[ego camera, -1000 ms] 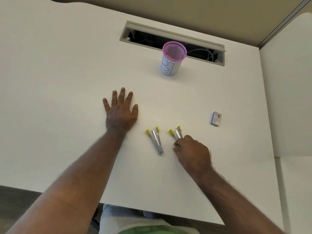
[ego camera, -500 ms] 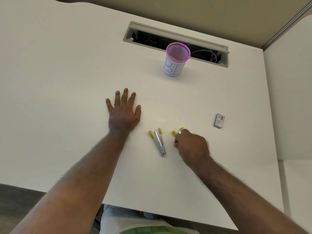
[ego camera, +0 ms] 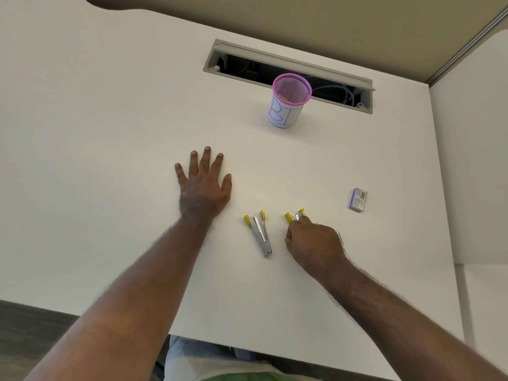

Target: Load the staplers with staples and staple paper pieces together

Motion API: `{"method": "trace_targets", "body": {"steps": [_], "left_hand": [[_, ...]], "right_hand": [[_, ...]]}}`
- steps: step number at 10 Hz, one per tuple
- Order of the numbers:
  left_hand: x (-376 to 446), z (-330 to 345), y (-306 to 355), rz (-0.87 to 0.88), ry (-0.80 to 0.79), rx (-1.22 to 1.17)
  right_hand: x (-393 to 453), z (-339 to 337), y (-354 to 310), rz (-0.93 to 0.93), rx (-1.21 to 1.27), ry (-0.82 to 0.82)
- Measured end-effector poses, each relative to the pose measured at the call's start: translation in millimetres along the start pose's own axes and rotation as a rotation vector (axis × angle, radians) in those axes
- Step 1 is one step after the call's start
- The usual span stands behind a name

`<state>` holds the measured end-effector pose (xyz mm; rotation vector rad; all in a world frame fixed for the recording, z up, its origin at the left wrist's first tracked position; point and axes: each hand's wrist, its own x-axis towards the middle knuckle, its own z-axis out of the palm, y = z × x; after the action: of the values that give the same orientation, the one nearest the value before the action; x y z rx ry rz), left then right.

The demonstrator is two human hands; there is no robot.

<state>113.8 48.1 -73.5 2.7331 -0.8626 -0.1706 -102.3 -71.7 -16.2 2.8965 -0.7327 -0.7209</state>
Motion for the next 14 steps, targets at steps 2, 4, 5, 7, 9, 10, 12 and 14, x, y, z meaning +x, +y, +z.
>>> {"method": "trace_targets", "body": {"steps": [2,4,5,7,9,10,12,14], "left_hand": [[1,1,0,-0.004,-0.005,0.001],[1,1,-1,-0.004,-0.002,-0.006],[1,1,-1,-0.002,0.001,-0.008],[1,2,-1,-0.001,0.004,0.009],[0,1,0,-0.005,0.011,0.000],[0,-1,3,-0.012,0.009,-0.014],[0,-4,2,-0.021,-0.019,-0.009],[1,-3,2,-0.011,-0.015,0.011]], "right_hand": [[2,-1,-3,-0.013,-0.012,0.010],[2,6,-7,-0.040,-0.007,0.015],[0,5,-7,-0.061,0.012,0.010],[12,-37,8,-0.001,0.267,0.119],[89,-127,52,0.205,0.522,0.462],[145,-169,63,0.248,0.580,0.548],[203,-189,62,0.330,0.524,0.443],[213,-187,62,0.328,0.467,0.371]]}}
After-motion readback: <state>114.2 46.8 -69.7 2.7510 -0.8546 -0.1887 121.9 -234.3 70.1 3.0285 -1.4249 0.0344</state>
